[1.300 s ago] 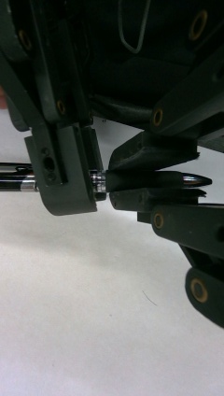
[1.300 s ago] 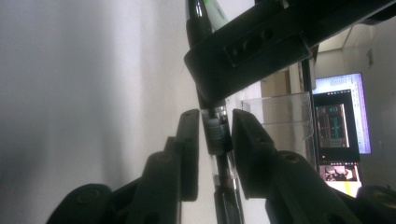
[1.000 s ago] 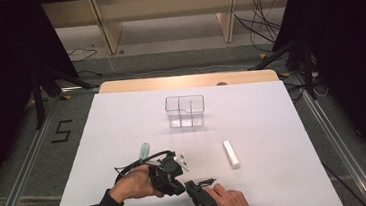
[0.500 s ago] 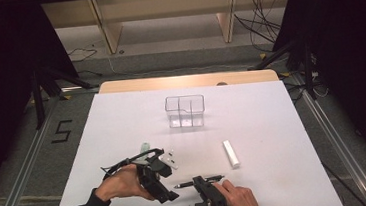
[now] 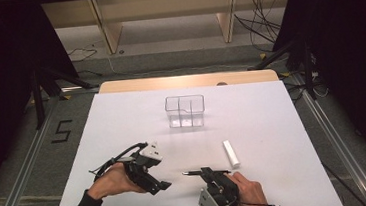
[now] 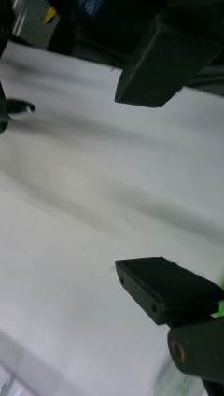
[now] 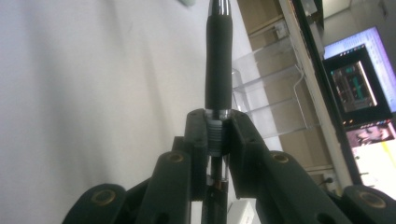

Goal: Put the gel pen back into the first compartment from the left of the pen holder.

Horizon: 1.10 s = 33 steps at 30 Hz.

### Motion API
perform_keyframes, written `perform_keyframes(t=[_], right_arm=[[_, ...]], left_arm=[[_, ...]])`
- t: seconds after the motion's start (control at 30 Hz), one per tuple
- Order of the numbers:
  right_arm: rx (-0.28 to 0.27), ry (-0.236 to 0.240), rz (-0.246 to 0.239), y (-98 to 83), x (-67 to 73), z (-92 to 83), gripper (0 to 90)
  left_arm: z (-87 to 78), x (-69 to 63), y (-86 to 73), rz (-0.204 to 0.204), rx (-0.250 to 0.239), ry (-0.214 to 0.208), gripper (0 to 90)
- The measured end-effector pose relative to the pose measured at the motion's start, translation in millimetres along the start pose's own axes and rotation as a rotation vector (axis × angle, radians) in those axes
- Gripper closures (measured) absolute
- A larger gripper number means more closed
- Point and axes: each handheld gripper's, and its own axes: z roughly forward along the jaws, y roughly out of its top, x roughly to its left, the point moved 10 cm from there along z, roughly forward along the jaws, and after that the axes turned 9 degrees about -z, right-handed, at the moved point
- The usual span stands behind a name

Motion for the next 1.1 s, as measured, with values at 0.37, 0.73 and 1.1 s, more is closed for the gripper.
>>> perform_keyframes(t=[0.37,0.73,1.1], right_arm=[[-0.165,0.088,0.526,-10.0,-55.7,1.8,79.6],[-0.279,0.198,0.87,-11.6,-86.5,25.8,79.5],[-0.353,0.26,1.057,2.3,-116.7,55.7,79.3]], left_arm=[[13.4,4.9,2.6,-0.093,-0.253,0.079,15.4],[2.5,13.9,1.5,-0.22,-0.449,0.116,15.7],[0.8,20.3,-12.1,-0.235,-0.474,0.161,14.8]])
